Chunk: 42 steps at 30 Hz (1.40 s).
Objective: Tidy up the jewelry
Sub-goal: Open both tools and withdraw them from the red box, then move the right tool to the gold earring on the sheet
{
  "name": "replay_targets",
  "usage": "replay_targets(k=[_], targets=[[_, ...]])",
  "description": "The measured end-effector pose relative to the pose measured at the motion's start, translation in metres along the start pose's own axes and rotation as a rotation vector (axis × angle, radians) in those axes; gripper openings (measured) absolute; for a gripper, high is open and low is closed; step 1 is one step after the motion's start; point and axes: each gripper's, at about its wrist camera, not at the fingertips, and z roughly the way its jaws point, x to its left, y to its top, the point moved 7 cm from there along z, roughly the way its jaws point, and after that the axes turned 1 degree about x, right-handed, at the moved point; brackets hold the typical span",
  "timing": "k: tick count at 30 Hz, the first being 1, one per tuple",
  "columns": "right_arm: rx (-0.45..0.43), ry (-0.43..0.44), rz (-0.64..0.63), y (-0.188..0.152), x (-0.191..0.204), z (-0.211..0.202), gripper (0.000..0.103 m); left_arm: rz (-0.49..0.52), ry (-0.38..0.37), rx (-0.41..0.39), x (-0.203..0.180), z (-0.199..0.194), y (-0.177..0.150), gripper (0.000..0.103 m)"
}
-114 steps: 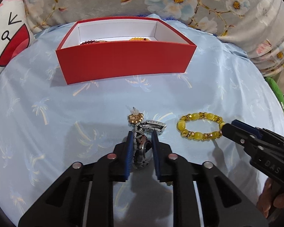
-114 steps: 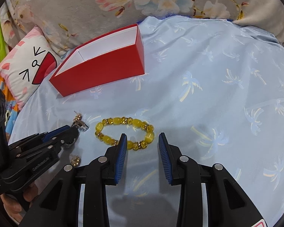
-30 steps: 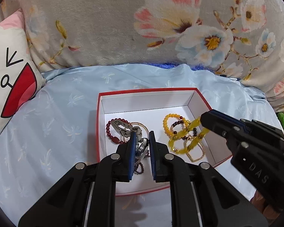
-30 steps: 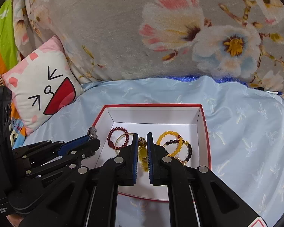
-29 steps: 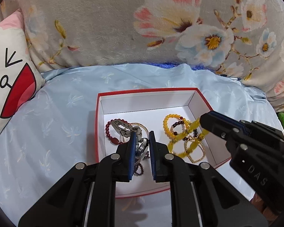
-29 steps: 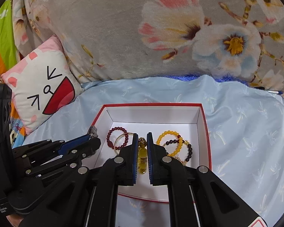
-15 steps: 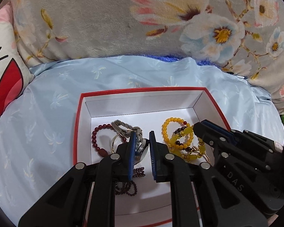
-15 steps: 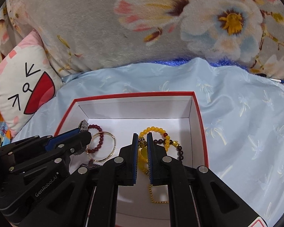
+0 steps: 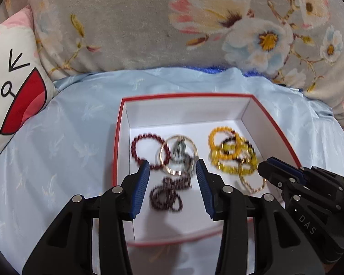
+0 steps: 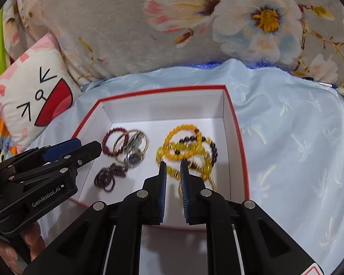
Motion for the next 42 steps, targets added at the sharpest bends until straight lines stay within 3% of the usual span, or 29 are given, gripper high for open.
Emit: replay_targets(k=[5, 22, 27, 33, 37, 42], targets=[[0.011, -0.007, -0.017, -0.014, 0.009, -0.006, 0.02, 0.013, 0.023, 0.02, 0.001, -0.004, -0.024, 0.04], [0.021, -0.02, -0.019, -0.056, 0.022, -0.049, 0.023, -0.018, 0.016, 0.053, -0.002, -0.042, -0.059, 0.04], [-0.029, 0.009, -0.002, -0.059, 0.022, -0.085, 0.027, -0.043, 0.028, -0.003, 0.007, -0.07, -0.053, 0.05], [0.024, 0.021, -0.036, -0.115, 0.031, -0.106, 0.03, -0.052, 0.029, -0.01, 0.017, -0.096, -0.075, 0.052], [0.073, 0.017, -0.057, -0.155, 0.039, -0.11, 0.033, -0.074, 0.031, 0.024, 0.023, -0.103, -0.108, 0.052], [0.099, 0.035, -0.045, -0.179, 0.047, -0.106, 0.037, -0.073, 0.03, 0.066, 0.018, -0.101, -0.148, 0.052]])
